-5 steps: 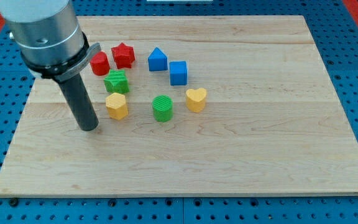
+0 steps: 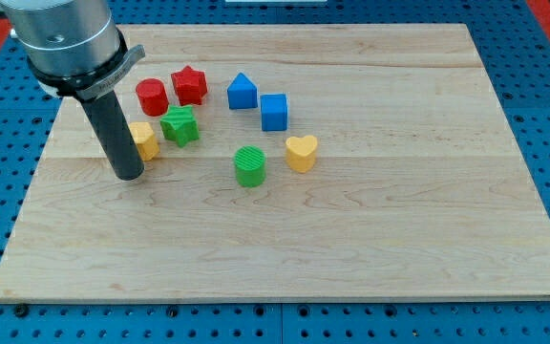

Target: Move the green circle close to the green star

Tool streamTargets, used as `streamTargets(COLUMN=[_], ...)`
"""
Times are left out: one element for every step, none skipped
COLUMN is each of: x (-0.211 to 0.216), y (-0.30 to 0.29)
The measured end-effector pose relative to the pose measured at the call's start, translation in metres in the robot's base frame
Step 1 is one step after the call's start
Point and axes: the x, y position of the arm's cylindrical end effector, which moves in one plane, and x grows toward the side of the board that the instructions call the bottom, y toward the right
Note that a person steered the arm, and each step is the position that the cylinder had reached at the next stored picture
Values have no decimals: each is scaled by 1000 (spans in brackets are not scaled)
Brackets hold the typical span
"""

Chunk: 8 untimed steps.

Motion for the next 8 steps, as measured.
streamTargets(x=[-24,-36,-33,-47,-56,-46,1,48], y=[41,49,13,27,67,100,94,94])
